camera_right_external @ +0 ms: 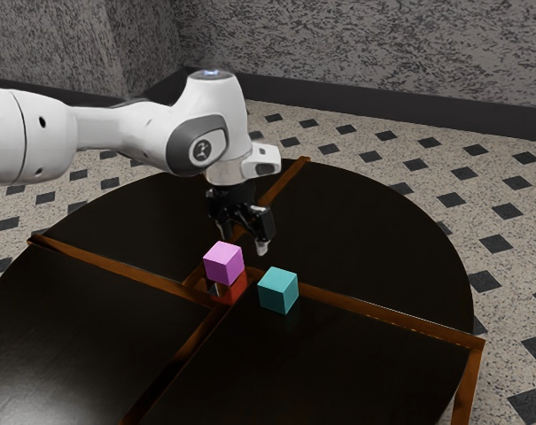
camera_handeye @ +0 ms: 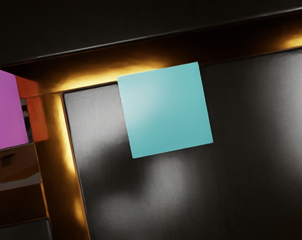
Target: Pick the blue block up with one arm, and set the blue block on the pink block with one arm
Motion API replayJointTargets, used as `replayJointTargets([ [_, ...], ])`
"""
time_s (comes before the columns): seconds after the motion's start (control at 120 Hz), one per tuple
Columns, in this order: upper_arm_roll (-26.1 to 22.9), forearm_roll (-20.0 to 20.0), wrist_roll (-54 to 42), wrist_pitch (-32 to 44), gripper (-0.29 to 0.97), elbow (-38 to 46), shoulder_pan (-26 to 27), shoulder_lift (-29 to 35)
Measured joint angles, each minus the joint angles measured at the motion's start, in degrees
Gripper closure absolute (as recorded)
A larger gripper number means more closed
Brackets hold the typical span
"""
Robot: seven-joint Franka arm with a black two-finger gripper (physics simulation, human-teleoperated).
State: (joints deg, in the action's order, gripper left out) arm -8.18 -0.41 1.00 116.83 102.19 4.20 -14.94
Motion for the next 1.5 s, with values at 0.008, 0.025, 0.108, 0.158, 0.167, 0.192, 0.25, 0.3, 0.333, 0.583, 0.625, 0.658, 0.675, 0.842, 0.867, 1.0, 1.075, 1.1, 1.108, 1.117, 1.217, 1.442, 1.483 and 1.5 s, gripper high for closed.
replayJointTargets([
  [0.008,0.00,0.00,0.05,0.03,0.00,-0.07,0.03,-0.07],
  [0.025,0.00,0.01,0.16,0.09,0.00,-0.18,0.08,-0.18],
  [0.108,0.01,0.07,0.65,0.31,0.00,-1.19,0.11,-1.45],
  [0.158,0.01,0.11,0.90,0.39,0.00,-2.45,0.19,-2.71],
  [0.167,0.01,0.11,0.94,0.40,0.00,-2.64,0.20,-2.90],
  [0.192,0.01,0.13,1.06,0.42,0.00,-3.19,0.24,-3.47],
  [0.25,0.01,0.14,1.31,0.48,0.00,-4.16,0.26,-4.60],
  [0.3,0.01,0.14,1.51,0.53,0.00,-4.48,0.27,-5.46],
  [0.333,0.01,0.14,1.64,0.58,0.00,-4.58,0.28,-6.12],
  [0.583,0.03,0.07,2.28,1.63,0.00,-4.68,0.55,-9.92],
  [0.625,0.04,0.07,2.38,2.01,0.00,-4.69,0.97,-10.24],
  [0.658,0.07,0.07,2.46,2.25,0.00,-4.69,1.25,-10.56],
  [0.675,0.10,0.07,2.51,2.36,0.00,-4.69,1.34,-10.75],
  [0.842,0.55,0.06,2.88,3.09,0.00,-5.53,1.94,-12.76],
  [0.867,0.82,0.05,2.92,3.15,0.00,-5.67,2.19,-13.10],
  [1.0,1.36,0.12,3.05,3.39,0.00,-7.48,2.81,-14.47],
  [1.075,1.40,0.17,3.10,3.47,0.00,-8.22,2.89,-15.18],
  [1.1,1.41,0.18,3.11,3.50,0.00,-8.43,2.90,-15.38],
  [1.108,1.41,0.19,3.11,3.50,0.00,-8.54,2.90,-15.46],
  [1.117,1.41,0.19,3.12,3.51,0.00,-8.63,2.91,-15.53],
  [1.217,2.45,0.21,3.16,3.57,0.00,-9.16,3.70,-16.48],
  [1.442,3.07,0.19,3.27,3.63,0.00,-9.59,4.31,-18.14],
  [1.483,3.10,0.19,3.29,3.63,0.00,-9.83,4.42,-18.38],
  [1.5,3.10,0.19,3.29,3.64,0.00,-9.89,4.49,-18.46],
])
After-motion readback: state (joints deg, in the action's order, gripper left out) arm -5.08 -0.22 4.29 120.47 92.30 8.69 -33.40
